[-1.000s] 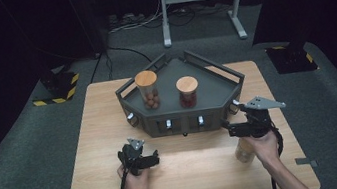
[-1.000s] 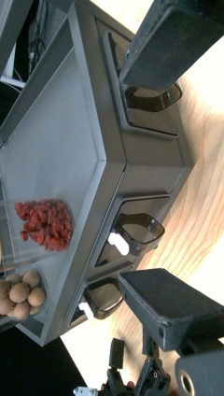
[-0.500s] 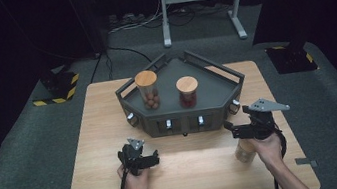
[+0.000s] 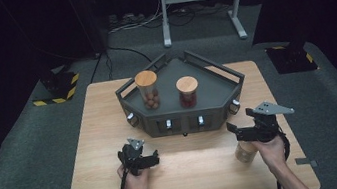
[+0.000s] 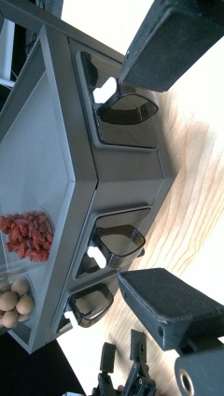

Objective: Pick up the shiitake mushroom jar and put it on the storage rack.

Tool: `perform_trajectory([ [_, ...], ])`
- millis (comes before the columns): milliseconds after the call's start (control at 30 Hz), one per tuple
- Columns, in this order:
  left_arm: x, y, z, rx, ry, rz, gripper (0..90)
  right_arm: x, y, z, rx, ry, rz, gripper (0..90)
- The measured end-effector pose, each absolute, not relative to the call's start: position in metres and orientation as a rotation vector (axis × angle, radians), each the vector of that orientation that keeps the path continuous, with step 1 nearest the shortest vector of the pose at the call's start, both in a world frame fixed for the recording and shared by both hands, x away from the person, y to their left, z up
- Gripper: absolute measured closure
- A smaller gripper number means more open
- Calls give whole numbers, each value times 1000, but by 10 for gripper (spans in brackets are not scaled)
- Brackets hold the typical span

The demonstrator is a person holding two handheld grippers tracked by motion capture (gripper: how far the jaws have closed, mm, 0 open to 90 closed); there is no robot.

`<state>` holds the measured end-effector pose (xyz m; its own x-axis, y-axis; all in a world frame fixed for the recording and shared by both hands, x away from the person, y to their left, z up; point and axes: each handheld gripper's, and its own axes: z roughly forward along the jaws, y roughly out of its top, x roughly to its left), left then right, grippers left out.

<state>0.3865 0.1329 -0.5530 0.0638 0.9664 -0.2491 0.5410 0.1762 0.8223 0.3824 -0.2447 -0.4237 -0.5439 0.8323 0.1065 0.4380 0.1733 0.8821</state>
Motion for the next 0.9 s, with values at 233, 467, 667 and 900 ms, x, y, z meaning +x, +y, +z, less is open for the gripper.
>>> perform_trajectory([
  [233, 386, 133, -553, 1478, 1592, 623, 37, 381, -249, -427, 1207, 2052, 1330, 59],
  [467, 386, 133, -553, 1478, 1592, 623, 38, 379, -252, -431, 1216, 2056, 1323, 58],
  [667, 386, 133, -553, 1482, 1592, 623, 37, 378, -255, -434, 1226, 2047, 1324, 58],
  [900, 386, 133, -553, 1478, 1592, 622, 37, 376, -258, -438, 1233, 2051, 1325, 58],
])
